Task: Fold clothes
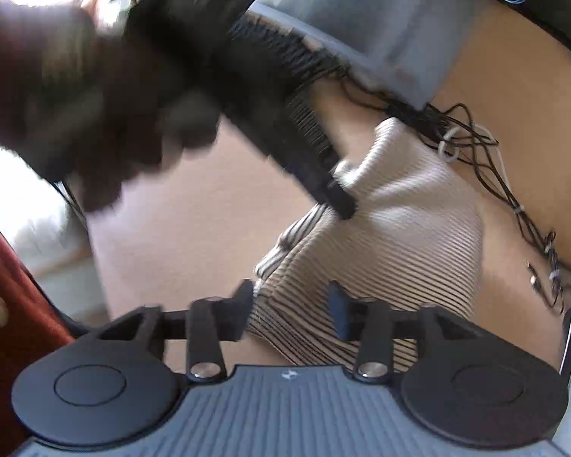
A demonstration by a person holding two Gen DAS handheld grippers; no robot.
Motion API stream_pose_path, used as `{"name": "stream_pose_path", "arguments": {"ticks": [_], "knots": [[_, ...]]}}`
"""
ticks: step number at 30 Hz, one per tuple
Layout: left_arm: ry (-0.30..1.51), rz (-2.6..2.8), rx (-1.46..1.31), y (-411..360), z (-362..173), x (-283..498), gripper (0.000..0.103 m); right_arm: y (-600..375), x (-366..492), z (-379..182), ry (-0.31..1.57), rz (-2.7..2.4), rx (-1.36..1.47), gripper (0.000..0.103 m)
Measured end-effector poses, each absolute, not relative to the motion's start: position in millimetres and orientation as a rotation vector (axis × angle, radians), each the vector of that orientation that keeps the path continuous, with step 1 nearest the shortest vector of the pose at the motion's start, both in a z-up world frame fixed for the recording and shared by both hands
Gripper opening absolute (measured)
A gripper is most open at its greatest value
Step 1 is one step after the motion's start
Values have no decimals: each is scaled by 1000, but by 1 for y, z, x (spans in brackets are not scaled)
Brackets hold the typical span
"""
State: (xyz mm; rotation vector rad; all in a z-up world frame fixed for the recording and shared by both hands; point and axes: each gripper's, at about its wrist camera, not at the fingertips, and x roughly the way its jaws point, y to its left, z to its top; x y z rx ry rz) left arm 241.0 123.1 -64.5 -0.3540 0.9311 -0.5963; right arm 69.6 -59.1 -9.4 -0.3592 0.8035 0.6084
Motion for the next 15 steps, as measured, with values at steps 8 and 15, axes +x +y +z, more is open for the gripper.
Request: {"name": "stream_pose_path", "arguments": {"ticks": [8, 15], "knots": [[931, -605, -388, 130, -70, 242, 20, -153, 229, 0, 869, 377, 420, 85], [952, -603, -398, 137, -73, 244, 23, -155, 323, -85, 1094, 343, 699, 93]]}}
